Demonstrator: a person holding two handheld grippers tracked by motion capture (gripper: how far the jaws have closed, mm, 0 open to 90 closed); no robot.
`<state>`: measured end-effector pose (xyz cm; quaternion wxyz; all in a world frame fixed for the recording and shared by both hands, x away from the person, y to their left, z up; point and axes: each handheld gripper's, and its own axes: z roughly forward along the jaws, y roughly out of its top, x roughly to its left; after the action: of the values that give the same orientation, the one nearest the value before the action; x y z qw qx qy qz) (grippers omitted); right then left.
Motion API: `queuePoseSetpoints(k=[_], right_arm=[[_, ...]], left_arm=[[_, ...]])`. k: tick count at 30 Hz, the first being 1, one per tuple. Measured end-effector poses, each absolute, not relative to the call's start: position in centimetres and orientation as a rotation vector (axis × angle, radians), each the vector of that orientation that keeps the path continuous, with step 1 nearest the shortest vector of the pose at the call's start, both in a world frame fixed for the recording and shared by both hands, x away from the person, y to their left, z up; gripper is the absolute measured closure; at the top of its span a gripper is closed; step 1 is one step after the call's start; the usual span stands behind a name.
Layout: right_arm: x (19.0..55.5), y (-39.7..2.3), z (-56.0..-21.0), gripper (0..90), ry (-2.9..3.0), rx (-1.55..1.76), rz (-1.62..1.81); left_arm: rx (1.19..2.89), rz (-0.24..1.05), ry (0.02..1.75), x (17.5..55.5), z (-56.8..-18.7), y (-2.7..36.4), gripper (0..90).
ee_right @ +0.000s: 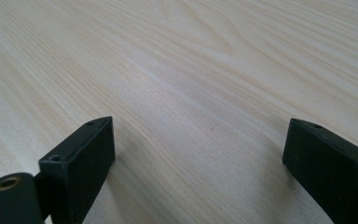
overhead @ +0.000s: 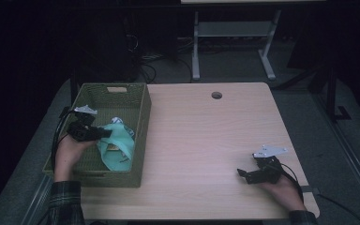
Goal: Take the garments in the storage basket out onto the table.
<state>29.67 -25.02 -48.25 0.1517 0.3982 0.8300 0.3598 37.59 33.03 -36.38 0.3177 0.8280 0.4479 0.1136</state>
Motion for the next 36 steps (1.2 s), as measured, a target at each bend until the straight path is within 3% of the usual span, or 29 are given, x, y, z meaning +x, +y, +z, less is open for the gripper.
queuePoseSetpoints(k=[12, 36], right_arm=[[29.7, -25.0, -48.3, 8.7, 2.382, 1.143, 1.033], [29.7, -25.0, -48.3, 8.8, 2.38, 1.145, 1.032]], left_arm=[[2.028, 0.299, 1.111, 36.6, -33.9, 33.3, 78.0], [1.97, 0.293, 0.891, 37.0, -25.9, 30.6, 78.9]])
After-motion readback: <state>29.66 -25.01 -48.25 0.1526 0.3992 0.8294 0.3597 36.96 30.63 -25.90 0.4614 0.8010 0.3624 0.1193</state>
